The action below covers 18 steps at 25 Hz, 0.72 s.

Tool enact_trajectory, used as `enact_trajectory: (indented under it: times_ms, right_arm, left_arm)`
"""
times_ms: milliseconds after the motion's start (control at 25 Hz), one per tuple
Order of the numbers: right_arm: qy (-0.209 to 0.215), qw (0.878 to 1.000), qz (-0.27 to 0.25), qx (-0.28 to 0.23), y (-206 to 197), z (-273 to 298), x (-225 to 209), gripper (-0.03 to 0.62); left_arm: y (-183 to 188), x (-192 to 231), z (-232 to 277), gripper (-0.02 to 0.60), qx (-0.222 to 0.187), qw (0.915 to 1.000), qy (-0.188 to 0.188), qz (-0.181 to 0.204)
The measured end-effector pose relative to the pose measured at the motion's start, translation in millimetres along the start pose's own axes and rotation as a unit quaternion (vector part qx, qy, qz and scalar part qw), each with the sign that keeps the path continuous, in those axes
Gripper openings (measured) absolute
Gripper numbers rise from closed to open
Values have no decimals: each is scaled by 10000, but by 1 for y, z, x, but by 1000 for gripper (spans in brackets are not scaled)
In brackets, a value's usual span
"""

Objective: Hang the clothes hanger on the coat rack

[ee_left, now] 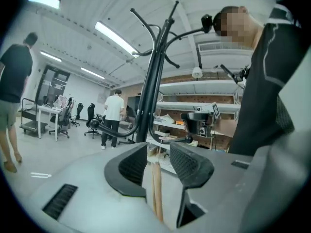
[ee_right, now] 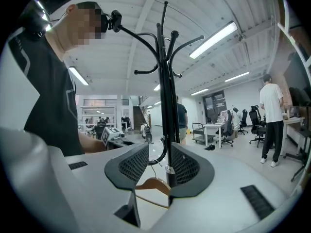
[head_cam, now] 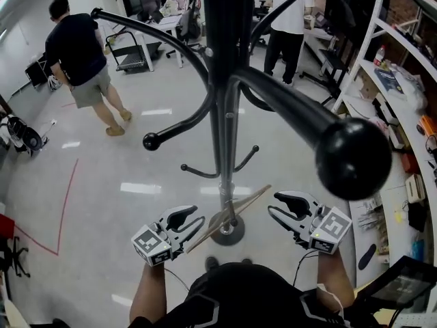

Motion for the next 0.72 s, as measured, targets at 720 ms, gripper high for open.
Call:
enact_trajectory:
  times_ms: [720]
  right_arm:
    - [-854,9933,318,-711,23,-21,27,45]
  left_arm:
    - [72,-84,-51,-2,-654,9897,1209,-405]
Point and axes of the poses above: the fingertips, and each gripper's own axes: z forward along the fingers, x to its left, y out of its top, the point moved 6 cm from there along -z, backward along the fingers, and after that the axes turned 8 degrees about y, right-handed, at the moved point
